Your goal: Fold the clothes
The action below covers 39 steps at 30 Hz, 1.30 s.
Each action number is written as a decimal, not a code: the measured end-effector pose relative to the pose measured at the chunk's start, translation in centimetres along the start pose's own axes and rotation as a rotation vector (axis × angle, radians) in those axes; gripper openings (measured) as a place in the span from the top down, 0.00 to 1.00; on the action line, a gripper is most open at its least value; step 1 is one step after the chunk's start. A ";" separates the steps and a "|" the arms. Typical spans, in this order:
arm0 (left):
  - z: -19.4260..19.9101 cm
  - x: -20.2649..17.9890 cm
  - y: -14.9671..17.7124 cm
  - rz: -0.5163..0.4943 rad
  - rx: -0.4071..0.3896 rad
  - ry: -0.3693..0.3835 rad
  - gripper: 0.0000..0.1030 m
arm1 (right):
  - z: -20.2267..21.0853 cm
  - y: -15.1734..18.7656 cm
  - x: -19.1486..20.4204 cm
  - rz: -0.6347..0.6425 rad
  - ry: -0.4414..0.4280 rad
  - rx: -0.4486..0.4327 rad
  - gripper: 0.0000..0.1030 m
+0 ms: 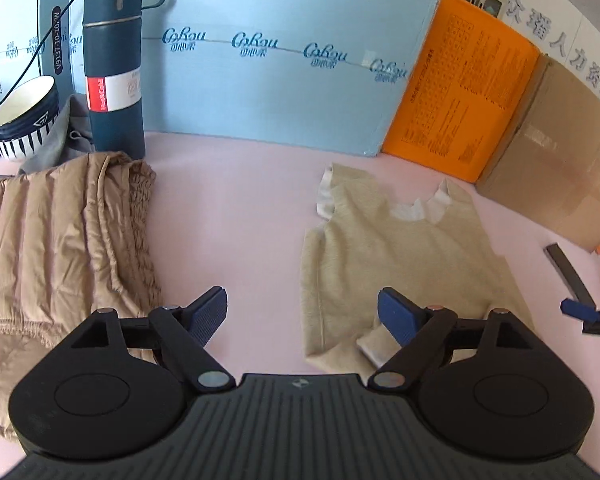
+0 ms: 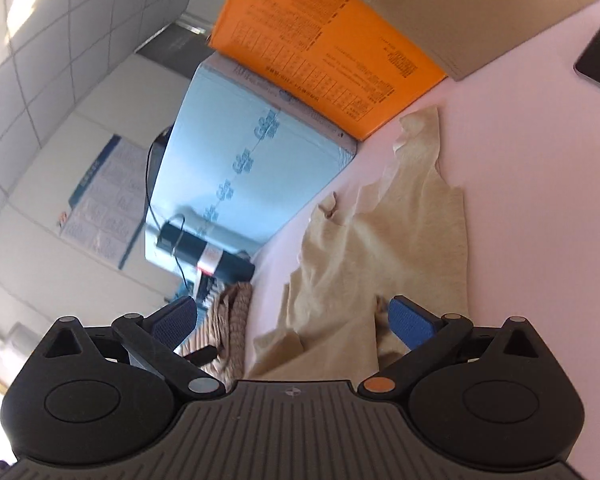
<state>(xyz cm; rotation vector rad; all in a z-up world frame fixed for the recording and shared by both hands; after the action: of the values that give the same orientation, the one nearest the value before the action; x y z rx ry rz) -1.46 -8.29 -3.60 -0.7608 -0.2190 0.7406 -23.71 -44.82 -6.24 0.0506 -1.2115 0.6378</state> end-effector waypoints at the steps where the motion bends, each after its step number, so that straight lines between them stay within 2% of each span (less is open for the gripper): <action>1: 0.1 -0.3 1.2 -0.038 0.022 0.009 0.21 | 0.0 1.0 0.3 0.051 0.016 0.039 0.00; 3: -0.1 -1.2 3.3 -0.119 0.057 0.006 0.21 | -0.3 2.9 0.6 0.147 0.061 0.107 0.00; 5: -0.8 -2.7 4.5 -0.198 0.061 -0.045 0.21 | -1.2 5.2 1.1 0.260 0.107 0.155 0.00; 7: -1.4 -4.3 4.4 -0.246 0.020 -0.104 0.22 | -2.3 6.9 1.5 0.349 0.140 0.196 0.00; 10: -2.0 -7.1 3.5 -0.399 -0.105 -0.162 0.22 | -3.7 8.3 2.0 0.408 0.148 0.235 0.00; 11: -2.2 -8.0 3.3 -0.470 -0.136 -0.179 0.22 | -4.0 8.5 2.2 0.421 0.145 0.247 0.00; 12: -2.7 -9.2 3.1 -0.585 -0.155 -0.196 0.22 | -4.3 8.8 2.4 0.436 0.146 0.259 0.00; 16: -4.3 -12.2 3.7 -1.022 -0.144 -0.224 0.23 | -4.1 9.2 3.1 0.473 0.146 0.284 0.00; 18: -4.2 -12.6 3.9 -1.141 -0.144 -0.200 0.23 | -3.3 9.0 3.2 0.476 0.158 0.272 0.00; 22: -4.4 -12.3 3.8 -1.263 -0.099 -0.127 0.23 | -1.9 8.4 2.4 0.414 0.177 0.228 0.00; 27: -5.2 -12.8 3.5 -1.459 -0.074 -0.109 0.20 | -0.9 8.4 2.0 0.379 0.199 0.204 0.00; 29: -6.0 -13.1 3.0 -1.473 -0.082 -0.120 0.19 | -0.7 8.5 2.1 0.380 0.197 0.196 0.00; 30: -6.3 -13.0 2.2 -1.414 -0.082 -0.125 0.20 | -0.6 8.6 2.1 0.378 0.198 0.189 0.00; 32: -7.0 -12.6 0.1 -1.228 -0.079 -0.133 0.25 | -0.6 8.7 2.2 0.373 0.198 0.174 0.00; 34: -7.0 -11.2 -2.4 -0.966 -0.086 -0.153 0.27 | -0.5 8.9 2.4 0.374 0.197 0.159 0.00; 35: -6.9 -10.6 -3.2 -0.876 -0.090 -0.156 0.27 | -0.4 9.0 2.4 0.376 0.198 0.153 0.00; 38: -6.3 -8.6 -4.7 -0.688 -0.103 -0.151 0.27 | -0.2 9.0 2.2 0.368 0.212 0.139 0.00; 39: -6.1 -8.4 -4.6 -0.707 -0.109 -0.133 0.27 | -0.1 9.0 2.1 0.362 0.218 0.136 0.00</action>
<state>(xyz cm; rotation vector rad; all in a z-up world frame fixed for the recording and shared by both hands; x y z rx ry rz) -2.51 -19.53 -4.10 -0.6735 -0.6150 0.1061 -27.54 -36.44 -7.06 -0.1240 -0.9714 1.0153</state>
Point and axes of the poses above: each gripper's, at about its wrist camera, not at the fingertips, and z roughly against the way its jaws point, x to its left, y to its underside, the point moved 1 cm from there along -z, roughly the way its jaws point, and after that the axes turned 11 degrees about -z, right-handed, at the moved point
